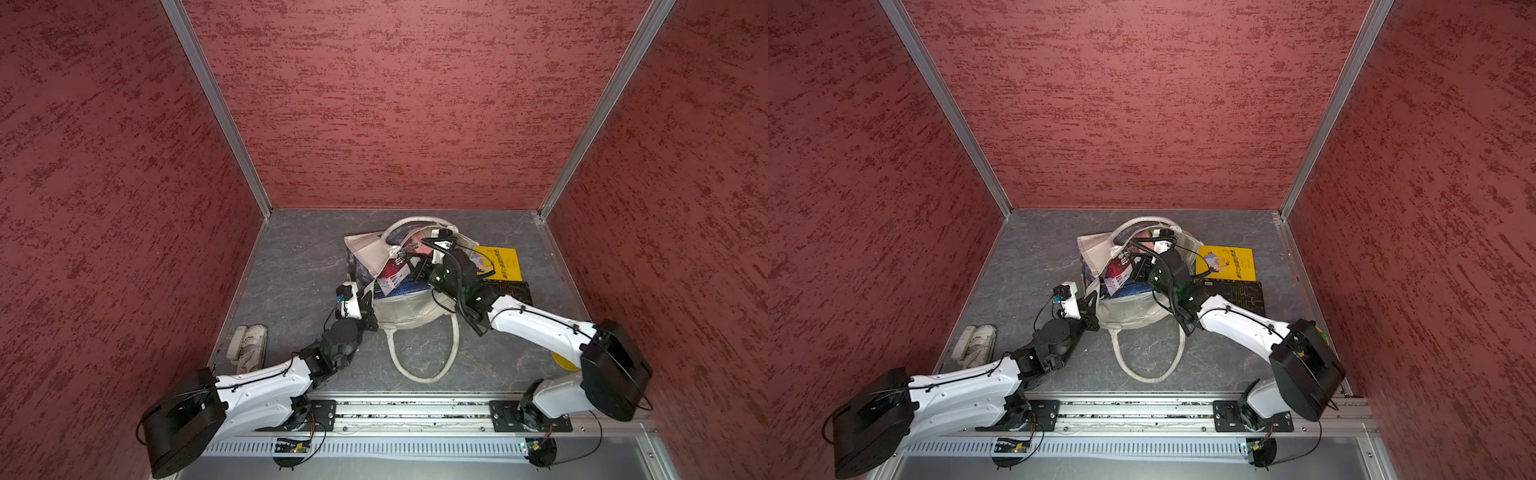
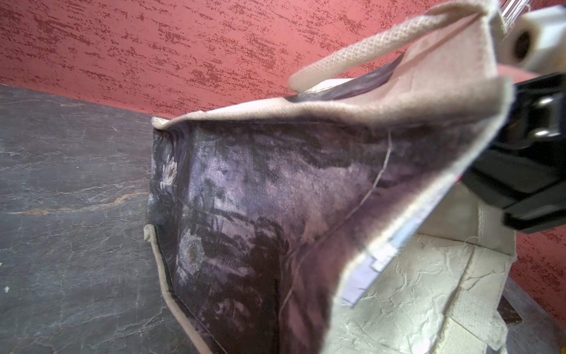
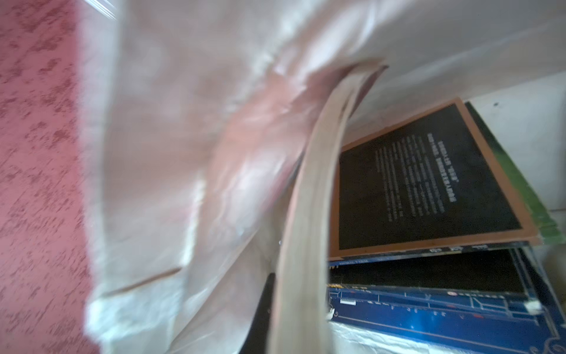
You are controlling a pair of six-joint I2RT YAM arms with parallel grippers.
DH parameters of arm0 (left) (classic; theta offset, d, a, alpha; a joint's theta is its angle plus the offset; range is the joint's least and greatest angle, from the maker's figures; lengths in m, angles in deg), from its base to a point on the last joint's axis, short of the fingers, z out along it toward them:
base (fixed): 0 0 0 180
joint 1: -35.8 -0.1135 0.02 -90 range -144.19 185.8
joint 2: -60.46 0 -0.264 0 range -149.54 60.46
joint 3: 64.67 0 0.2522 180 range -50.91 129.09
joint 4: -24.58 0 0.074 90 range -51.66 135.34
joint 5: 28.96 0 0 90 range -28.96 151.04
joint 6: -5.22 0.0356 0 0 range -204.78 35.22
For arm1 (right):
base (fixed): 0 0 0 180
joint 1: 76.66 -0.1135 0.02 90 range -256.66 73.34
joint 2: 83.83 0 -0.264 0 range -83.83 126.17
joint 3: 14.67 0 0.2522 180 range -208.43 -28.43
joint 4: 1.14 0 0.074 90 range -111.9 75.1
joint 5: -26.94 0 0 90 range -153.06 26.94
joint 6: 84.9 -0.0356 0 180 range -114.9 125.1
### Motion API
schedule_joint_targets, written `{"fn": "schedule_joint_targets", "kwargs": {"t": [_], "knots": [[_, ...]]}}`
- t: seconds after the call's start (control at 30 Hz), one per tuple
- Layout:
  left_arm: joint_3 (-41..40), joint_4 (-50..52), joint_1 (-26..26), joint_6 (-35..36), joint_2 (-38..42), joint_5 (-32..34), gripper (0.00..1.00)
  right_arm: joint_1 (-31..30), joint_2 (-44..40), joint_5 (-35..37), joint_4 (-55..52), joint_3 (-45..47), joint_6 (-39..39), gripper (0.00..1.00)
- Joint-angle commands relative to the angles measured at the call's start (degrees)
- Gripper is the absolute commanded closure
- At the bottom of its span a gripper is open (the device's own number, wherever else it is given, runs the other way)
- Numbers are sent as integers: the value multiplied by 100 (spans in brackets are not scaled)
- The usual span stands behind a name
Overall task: Take out the books from the canvas bag
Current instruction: Pick up the book from the canvas bag.
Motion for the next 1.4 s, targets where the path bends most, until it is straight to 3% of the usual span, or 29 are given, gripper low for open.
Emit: {"fn": "schedule_joint_targets", "kwargs": {"t": [0.0, 0.27, 0.73, 0.77, 0.8, 0.93, 1.2, 1.37], "knots": [[149, 137, -44, -90, 71, 103, 100, -87, -520, -58, -85, 40, 473, 100], [183, 252, -85, -213, 86, 36, 100, -143, -1615, -52, 54, 483, 838, 100], [196, 323, -110, -249, 89, 68, 100, -143, -3009, 375, 282, 953, 771, 100], [197, 327, -110, -256, 74, 67, 100, -143, -3100, 1738, 226, 945, 597, 100], [205, 340, -112, -258, 67, 74, 100, -143, -3156, 2354, 81, 881, 558, 100], [224, 358, -114, -267, 48, 75, 100, -127, -3313, 3206, -339, 663, 643, 100], [215, 384, -110, -267, 58, 102, 100, 232, -3792, 4219, -612, 797, 485, 100], [224, 393, -110, -281, 41, 110, 100, 1041, -3917, 3850, -802, 963, 163, 100]]}}
